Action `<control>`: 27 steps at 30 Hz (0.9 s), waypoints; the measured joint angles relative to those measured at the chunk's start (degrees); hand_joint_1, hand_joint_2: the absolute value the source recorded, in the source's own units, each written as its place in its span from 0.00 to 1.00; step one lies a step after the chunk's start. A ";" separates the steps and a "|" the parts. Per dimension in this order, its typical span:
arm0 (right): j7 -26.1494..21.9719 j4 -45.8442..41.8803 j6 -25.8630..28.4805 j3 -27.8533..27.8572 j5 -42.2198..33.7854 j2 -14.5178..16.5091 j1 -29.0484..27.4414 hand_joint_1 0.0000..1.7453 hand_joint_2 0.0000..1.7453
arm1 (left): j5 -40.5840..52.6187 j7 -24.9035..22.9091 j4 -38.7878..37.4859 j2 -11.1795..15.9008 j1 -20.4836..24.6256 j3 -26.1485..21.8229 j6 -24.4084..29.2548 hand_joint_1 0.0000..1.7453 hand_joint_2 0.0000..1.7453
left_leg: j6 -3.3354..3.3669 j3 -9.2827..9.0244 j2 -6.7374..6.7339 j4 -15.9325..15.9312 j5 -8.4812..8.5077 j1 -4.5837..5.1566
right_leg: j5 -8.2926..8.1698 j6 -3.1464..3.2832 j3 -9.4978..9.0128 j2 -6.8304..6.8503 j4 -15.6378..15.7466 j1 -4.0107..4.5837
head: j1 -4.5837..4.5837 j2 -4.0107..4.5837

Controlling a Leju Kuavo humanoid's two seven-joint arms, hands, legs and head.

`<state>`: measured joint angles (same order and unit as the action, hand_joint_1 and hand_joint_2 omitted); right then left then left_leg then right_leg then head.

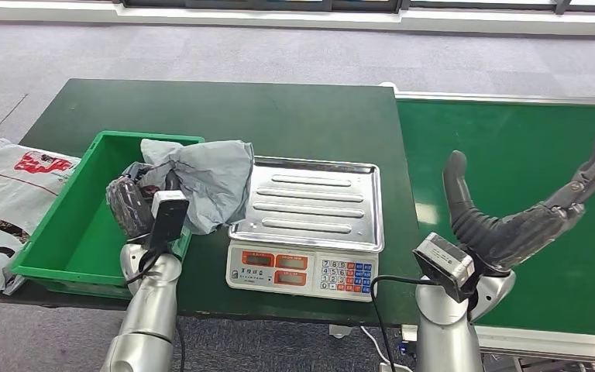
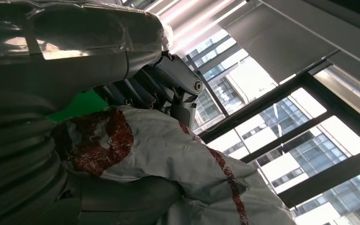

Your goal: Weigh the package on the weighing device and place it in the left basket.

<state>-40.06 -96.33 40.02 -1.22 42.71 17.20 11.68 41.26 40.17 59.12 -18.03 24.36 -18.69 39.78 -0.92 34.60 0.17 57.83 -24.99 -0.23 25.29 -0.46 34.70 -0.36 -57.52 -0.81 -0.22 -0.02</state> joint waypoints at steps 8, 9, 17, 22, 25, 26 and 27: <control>-0.01 0.11 0.00 -0.05 -0.38 0.00 0.01 0.00 1.00 | 16.32 -0.08 5.94 -0.86 0.28 -12.30 0.00 1.00 1.00 | -0.01 0.01 -0.07 0.00 0.00 -0.08 | -0.01 0.01 0.03 -0.03 -0.01 0.02 | 0.01 0.00; -0.01 0.15 0.00 -0.07 -0.40 0.00 0.00 0.00 1.00 | 18.37 -0.08 5.97 -0.85 1.00 -14.95 0.00 1.00 1.00 | -0.01 0.01 -0.07 0.00 0.01 -0.09 | -0.01 0.02 0.03 -0.03 -0.01 0.05 | 0.01 0.00; -0.02 0.48 0.00 -0.37 -0.34 0.00 -0.04 0.00 1.00 | 34.29 -0.04 6.74 -0.79 5.80 -32.44 0.00 1.00 1.00 | -0.06 0.02 -0.07 0.00 0.04 -0.13 | -0.02 0.04 0.02 -0.03 -0.01 0.15 | 0.00 0.00; -0.02 0.90 0.00 -0.66 -0.27 0.00 -0.04 0.00 1.00 | 36.64 -0.04 8.63 -0.78 6.60 -37.81 0.00 1.00 1.00 | -0.06 0.04 -0.06 0.00 0.03 -0.15 | -0.02 0.04 0.03 -0.03 -0.01 0.15 | 0.00 0.01; -0.02 1.28 0.00 -0.85 -0.28 0.00 -0.02 0.00 1.00 | 37.40 -0.04 10.26 -0.78 7.02 -38.66 0.00 1.00 1.00 | -0.06 0.06 -0.01 0.00 0.03 -0.15 | -0.01 0.03 0.03 0.00 -0.01 0.14 | 0.00 0.00; -0.02 1.39 0.00 -0.90 -0.30 0.00 -0.01 0.00 1.00 | 38.81 -0.18 10.64 -0.77 7.32 -39.00 0.00 1.00 1.00 | -0.06 0.06 0.01 0.00 0.03 -0.15 | -0.01 0.03 0.02 0.01 0.00 0.14 | 0.00 0.00; -0.02 1.47 0.00 -0.93 -0.32 0.00 0.00 0.00 1.00 | 40.49 -0.46 10.88 -0.75 7.64 -39.33 0.00 1.00 1.00 | -0.06 0.07 0.03 0.00 0.03 -0.15 | -0.01 0.03 0.02 0.03 0.00 0.14 | 0.00 0.00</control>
<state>-40.09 -94.86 40.02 -2.16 42.39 17.20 11.68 81.75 39.71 70.00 -18.78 31.99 -58.02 39.78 -0.98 34.67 0.20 57.83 -24.96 -0.38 25.28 -0.43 34.72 -0.34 -57.52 -0.67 -0.22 -0.02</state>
